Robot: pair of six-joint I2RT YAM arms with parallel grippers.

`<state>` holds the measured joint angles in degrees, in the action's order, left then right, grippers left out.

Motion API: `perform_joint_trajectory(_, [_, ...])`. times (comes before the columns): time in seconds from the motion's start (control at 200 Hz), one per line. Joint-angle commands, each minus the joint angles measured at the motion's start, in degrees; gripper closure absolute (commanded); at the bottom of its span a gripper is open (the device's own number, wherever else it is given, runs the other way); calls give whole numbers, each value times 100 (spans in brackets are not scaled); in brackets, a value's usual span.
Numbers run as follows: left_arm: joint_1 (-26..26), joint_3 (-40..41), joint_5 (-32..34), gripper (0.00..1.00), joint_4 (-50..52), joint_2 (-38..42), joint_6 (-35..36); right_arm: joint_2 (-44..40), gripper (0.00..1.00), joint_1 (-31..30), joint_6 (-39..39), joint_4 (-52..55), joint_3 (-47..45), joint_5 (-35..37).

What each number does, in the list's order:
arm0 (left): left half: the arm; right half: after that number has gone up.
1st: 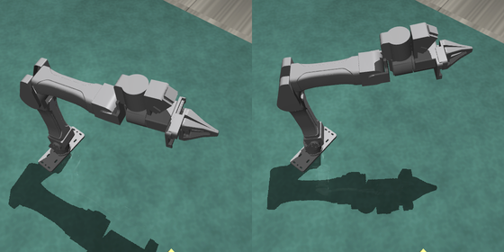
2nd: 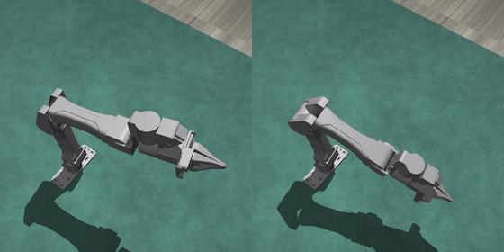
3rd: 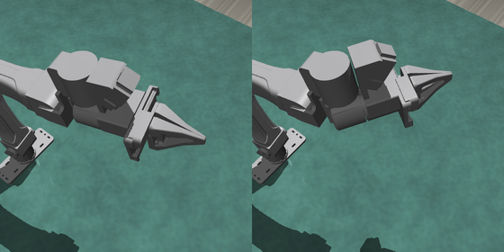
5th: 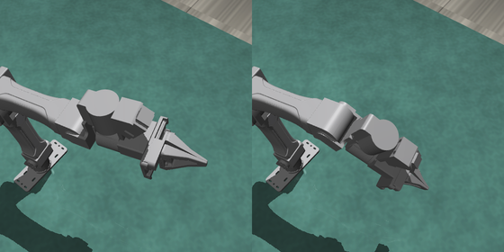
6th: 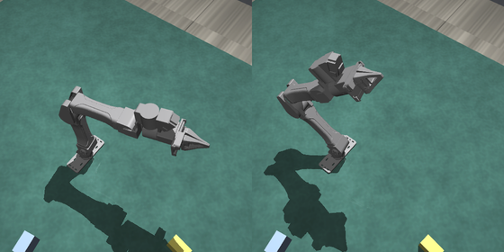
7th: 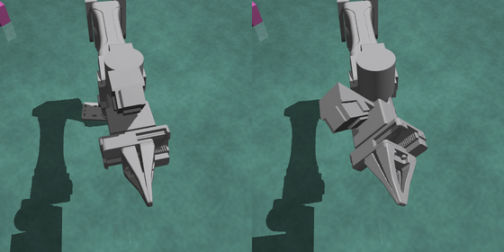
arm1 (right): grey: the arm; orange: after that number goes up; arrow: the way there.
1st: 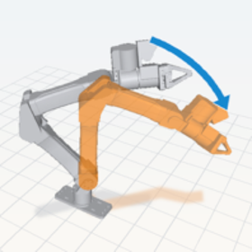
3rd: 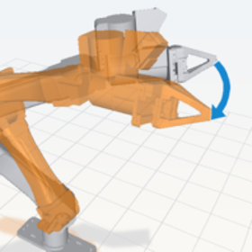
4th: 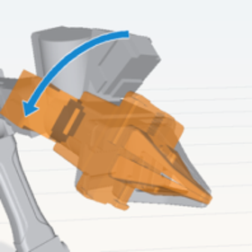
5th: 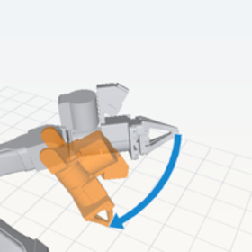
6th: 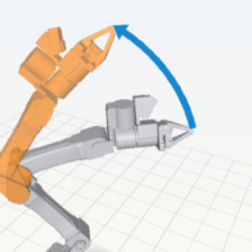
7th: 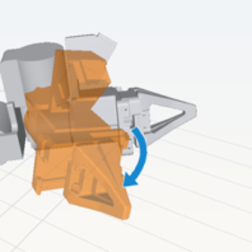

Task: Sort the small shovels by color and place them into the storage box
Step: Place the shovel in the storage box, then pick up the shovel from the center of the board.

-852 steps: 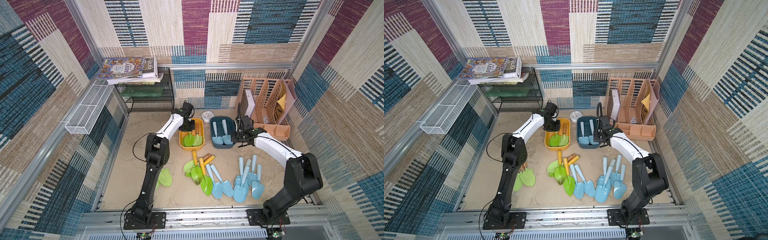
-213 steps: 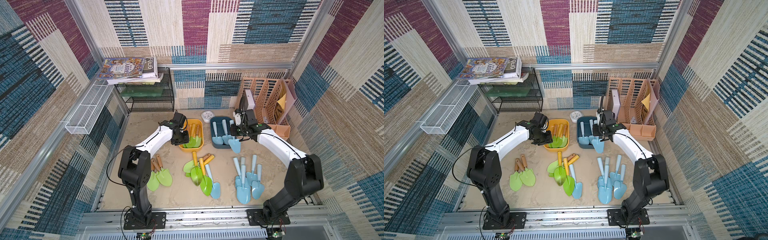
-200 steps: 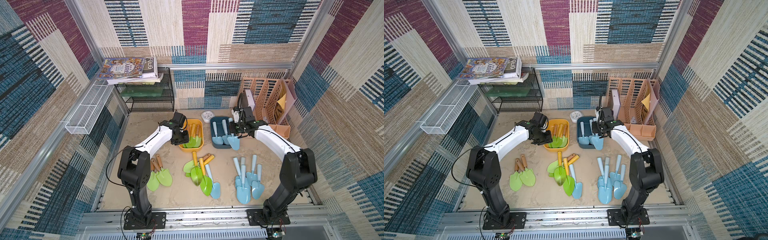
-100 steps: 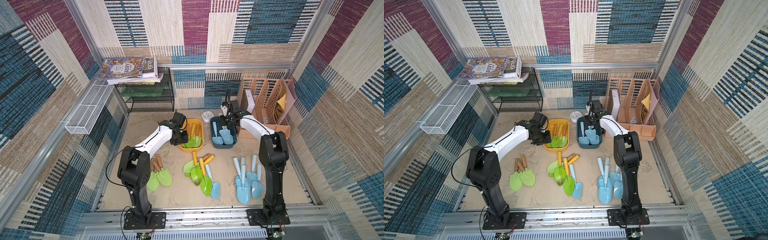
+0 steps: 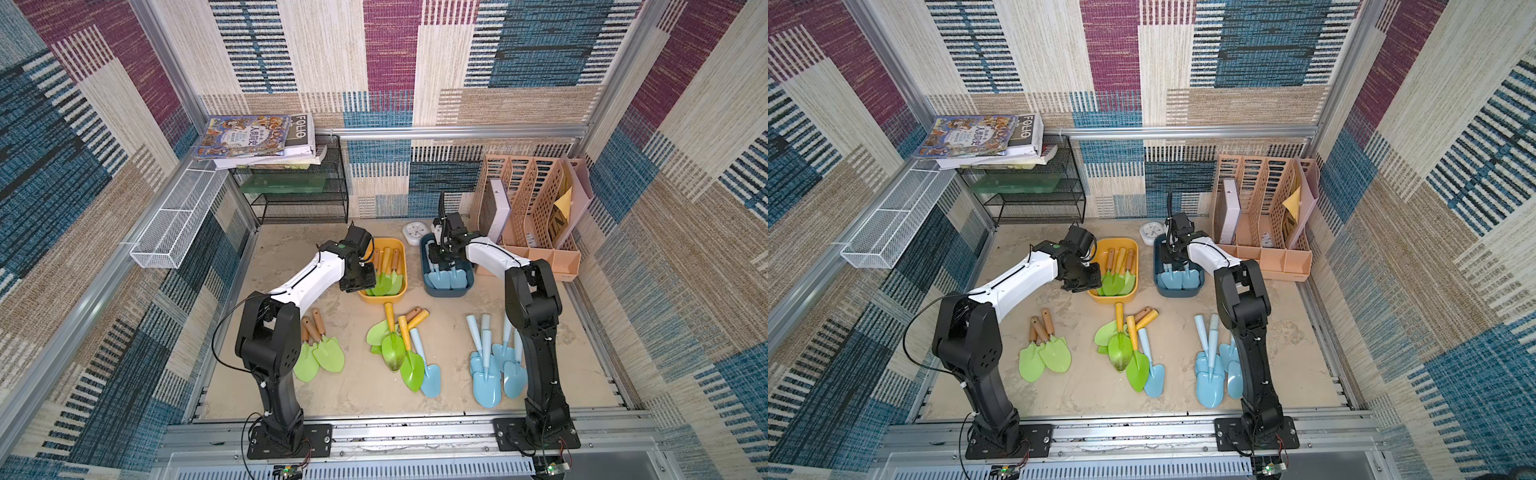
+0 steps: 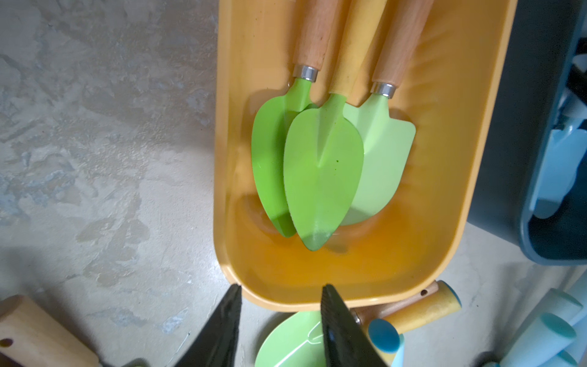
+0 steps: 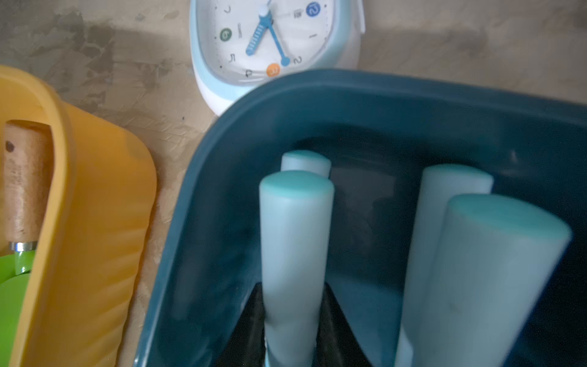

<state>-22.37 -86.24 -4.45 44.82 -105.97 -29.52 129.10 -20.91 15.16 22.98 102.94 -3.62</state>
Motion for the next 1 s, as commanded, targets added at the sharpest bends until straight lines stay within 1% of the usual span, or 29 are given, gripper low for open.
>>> perform_joint_trajectory(0.0, [7, 51, -13, 56, 105, 94, 85, 28, 78, -1, 112, -131, 19, 94])
perform_joint_trajectory(0.035, [10, 80, -12, 56, 104, 124, 99, 19, 76, -1, 125, -121, 16, 85])
perform_joint_trajectory(0.165, [8, 172, -12, 53, 120, 209, 153, -123, 63, -19, 205, -86, -90, 208])
perform_joint_trajectory(0.21, [5, 214, -4, 51, 120, 250, 149, -220, 59, -35, 225, -88, -160, 276])
perform_joint_trajectory(0.275, [7, 296, 22, 47, 119, 327, 157, -413, 56, -75, 230, -115, -307, 389])
perform_joint_trajectory(0.436, [13, 592, 175, 46, 90, 598, 132, -1083, 55, -271, 198, -244, -798, 736])
perform_joint_trajectory(0.571, [13, 1010, 513, 47, 124, 981, 130, -1703, 55, -553, 211, -379, -1340, 1056])
perform_joint_trajectory(0.701, [55, 1479, 833, 47, 205, 1335, 115, -2173, 55, -843, 337, -463, -1881, 1188])
perform_joint_trajectory(0.836, [224, 2026, 1115, 48, 283, 1769, -236, -2503, 55, -1134, 471, -536, -2405, 1187])
perform_joint_trajectory(0.936, [519, 2533, 1216, 48, 211, 2194, -650, -2606, 55, -1328, 584, -529, -2663, 1197])
perform_joint_trajectory(0.991, [734, 2784, 1160, 48, 155, 2385, -847, -2634, 56, -1433, 640, -527, -2762, 1197])
